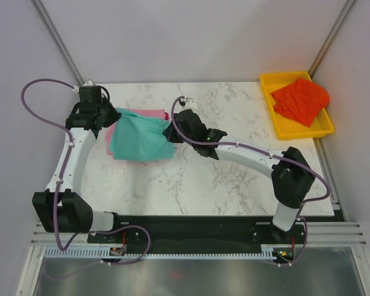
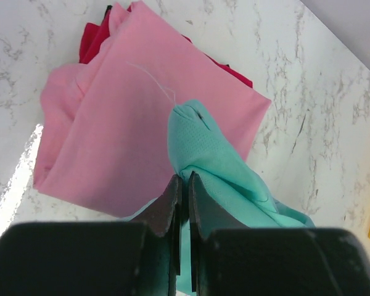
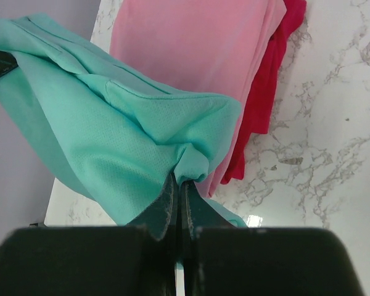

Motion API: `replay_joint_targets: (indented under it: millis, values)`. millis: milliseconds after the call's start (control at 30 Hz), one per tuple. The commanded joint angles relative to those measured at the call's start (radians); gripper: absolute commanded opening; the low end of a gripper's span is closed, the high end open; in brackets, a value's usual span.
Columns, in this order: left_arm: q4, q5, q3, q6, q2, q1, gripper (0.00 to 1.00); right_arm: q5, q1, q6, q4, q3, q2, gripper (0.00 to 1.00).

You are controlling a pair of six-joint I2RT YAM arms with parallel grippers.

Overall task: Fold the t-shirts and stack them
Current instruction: Neatly place the folded tshirt to the corner

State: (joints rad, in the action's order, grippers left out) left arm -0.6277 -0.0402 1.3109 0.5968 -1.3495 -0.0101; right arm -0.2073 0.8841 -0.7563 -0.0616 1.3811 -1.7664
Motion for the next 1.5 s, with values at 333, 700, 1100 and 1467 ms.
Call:
replay_joint_targets:
  millis: [333,700,1100,1467]
  values:
    - [-0.030,0.036,0.183,-0.121,-0.149,0.157,0.02,-0.056,0.038,0.077,0.054,0.176,-0.145,0.00]
    - [-0.004,0.065,0.335,-0.130,-0.397,0.160,0.02,-0.168,0.035,0.124,0.097,0.259,-0.266,0.01]
    - [0.039,0.166,0.501,-0.146,-0.553,0.170,0.73,-0.385,-0.019,0.155,0.160,0.260,-0.315,0.81]
    - [0.065,0.252,0.358,-0.069,-0.349,0.165,0.62,0.003,-0.089,0.256,0.184,0.269,-0.257,0.51]
